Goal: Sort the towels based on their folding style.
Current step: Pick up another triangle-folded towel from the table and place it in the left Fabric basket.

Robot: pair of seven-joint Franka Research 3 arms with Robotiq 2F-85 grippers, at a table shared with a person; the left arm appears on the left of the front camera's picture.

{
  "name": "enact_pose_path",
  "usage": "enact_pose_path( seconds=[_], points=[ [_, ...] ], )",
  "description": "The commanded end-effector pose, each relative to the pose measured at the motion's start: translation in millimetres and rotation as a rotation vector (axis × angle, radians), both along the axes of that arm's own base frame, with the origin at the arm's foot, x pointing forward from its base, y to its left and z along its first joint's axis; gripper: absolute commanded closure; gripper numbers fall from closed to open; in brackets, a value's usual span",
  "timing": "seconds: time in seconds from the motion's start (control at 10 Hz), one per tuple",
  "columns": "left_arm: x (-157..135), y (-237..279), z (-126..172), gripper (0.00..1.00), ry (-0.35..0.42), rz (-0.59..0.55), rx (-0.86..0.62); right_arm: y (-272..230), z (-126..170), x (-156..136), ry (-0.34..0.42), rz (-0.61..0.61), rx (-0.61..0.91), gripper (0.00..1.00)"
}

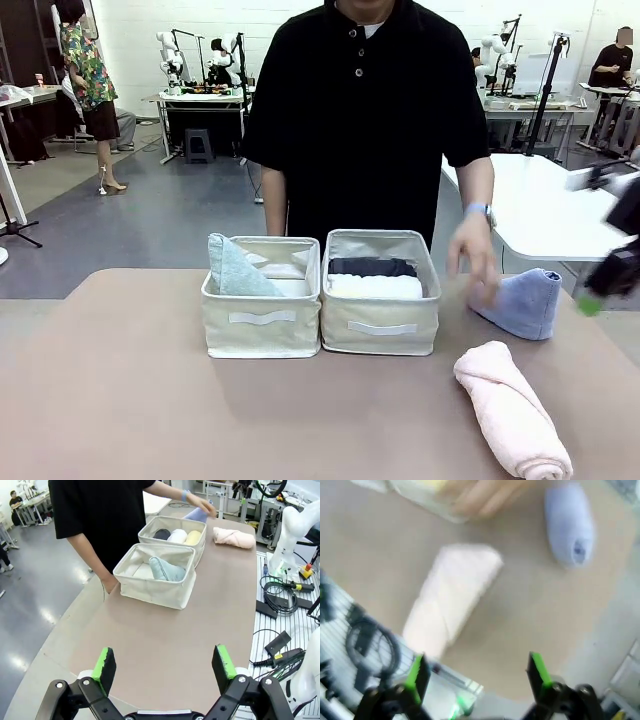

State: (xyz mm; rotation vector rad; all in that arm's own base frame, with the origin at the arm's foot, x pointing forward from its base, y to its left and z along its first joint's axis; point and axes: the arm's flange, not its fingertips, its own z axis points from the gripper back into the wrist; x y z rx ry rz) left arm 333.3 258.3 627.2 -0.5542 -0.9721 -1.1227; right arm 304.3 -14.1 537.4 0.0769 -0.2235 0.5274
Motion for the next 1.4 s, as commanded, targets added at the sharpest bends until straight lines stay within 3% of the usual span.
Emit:
enact_pose_path(
  seconds=[0.0, 0.1, 0.2, 0.8, 0.9, 1.3],
  points=[
    [-2, 2, 3, 0.0, -0.005, -0.007, -0.005, -115, 121, -80, -0.01, -0.161, -0.056, 0.0],
    [-2, 2, 3, 0.0, -0.005, -0.007, -0.005, -146, 140, -110, -0.047, -0.188, -0.042, 0.0],
    [-2, 2, 3, 0.0, -0.005, -0.007, -0.005, -160, 138, -120, -0.048, -0.195, -0.007, 0.0],
    [-2, 2, 3, 0.0, -0.005, -0.007, -0.005, -172, 128, -95, 0.032, -0.273, 0.126, 0.0],
    [-2, 2, 3, 0.0, -0.005, -0.007, -0.005, -171, 126, -103, 0.002, -0.211, 0.08, 0.0],
    [-2, 2, 3, 0.0, -0.005, -0.007, -0.005, -171, 126, -103, 0.002, -0.211, 0.08, 0.0]
  ],
)
